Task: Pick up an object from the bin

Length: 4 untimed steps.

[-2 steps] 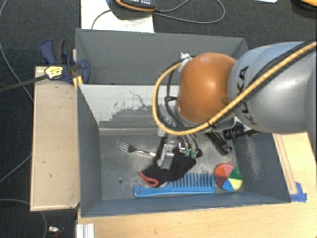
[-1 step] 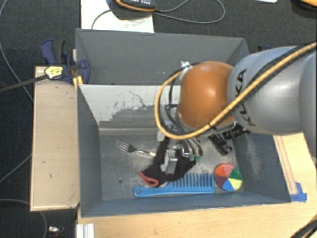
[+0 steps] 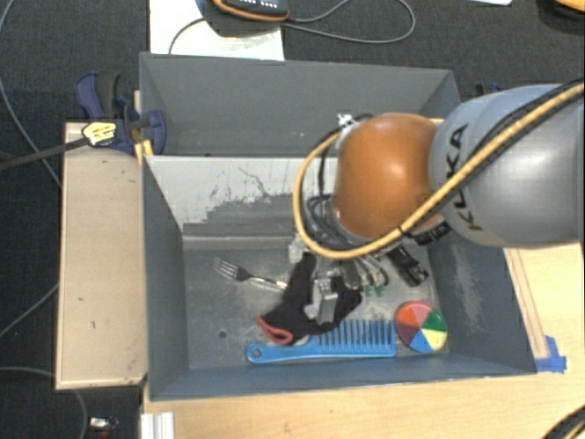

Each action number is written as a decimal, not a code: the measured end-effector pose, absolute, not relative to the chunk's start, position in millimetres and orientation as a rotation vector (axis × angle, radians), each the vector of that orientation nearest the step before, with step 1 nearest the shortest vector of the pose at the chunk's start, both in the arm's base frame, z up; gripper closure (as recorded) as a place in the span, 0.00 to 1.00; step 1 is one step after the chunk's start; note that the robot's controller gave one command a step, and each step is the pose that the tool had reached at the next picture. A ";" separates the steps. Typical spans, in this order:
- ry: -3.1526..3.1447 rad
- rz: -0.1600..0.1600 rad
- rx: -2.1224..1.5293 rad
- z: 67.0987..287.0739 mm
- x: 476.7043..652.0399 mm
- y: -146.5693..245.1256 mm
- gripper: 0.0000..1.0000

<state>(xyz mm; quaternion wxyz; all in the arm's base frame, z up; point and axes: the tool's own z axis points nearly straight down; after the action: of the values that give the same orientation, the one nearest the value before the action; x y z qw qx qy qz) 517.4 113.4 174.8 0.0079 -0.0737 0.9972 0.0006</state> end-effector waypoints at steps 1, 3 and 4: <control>3.122 0.005 0.160 172.9 517.0 96.8 0.00; 3.082 0.000 -0.500 139.6 516.3 69.9 0.00; 3.112 0.005 -0.200 90.9 521.1 70.3 0.00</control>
Offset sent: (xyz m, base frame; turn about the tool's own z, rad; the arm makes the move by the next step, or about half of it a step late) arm 0.0029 -0.0236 -0.0129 -0.4146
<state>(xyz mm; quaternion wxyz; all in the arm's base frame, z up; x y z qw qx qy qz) 521.1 70.3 90.9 0.0118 -0.0641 0.9979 0.0017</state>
